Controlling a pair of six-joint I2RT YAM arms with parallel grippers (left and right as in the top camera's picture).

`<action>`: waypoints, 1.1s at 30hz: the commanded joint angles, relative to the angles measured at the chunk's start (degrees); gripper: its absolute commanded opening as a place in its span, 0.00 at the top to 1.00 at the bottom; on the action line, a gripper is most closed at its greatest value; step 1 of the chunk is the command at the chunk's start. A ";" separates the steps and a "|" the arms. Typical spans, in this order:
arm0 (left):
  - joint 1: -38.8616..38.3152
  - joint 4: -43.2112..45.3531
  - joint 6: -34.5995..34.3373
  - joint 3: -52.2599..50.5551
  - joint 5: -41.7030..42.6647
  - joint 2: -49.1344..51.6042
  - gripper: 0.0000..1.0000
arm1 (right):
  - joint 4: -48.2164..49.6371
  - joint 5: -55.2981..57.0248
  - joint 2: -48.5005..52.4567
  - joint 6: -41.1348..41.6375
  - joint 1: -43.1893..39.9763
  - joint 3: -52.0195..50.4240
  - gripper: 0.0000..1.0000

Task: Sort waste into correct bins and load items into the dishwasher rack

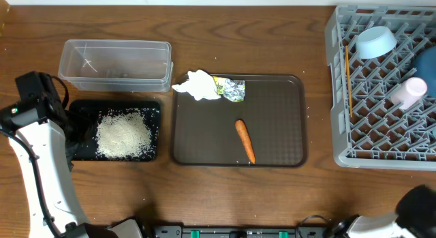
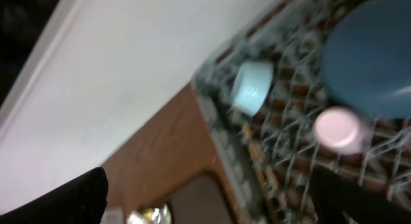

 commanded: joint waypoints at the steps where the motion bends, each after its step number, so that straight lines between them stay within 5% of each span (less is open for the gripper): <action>1: 0.24 -0.37 -0.68 0.68 -0.66 -0.66 0.02 | -4.04 3.17 -1.73 -0.57 4.83 0.15 0.01; 12: 0.24 -0.37 -0.68 0.68 -0.66 -0.66 0.02 | -12.39 10.62 -0.79 -5.27 28.87 -5.27 0.01; 19: 0.24 -0.37 -0.68 0.68 -0.66 -0.66 0.02 | -4.90 23.23 -0.79 1.16 45.13 -15.80 0.01; 33: 0.26 -0.37 -0.68 0.68 -0.66 -0.66 0.02 | 19.06 29.35 -0.76 9.09 64.76 -42.07 0.01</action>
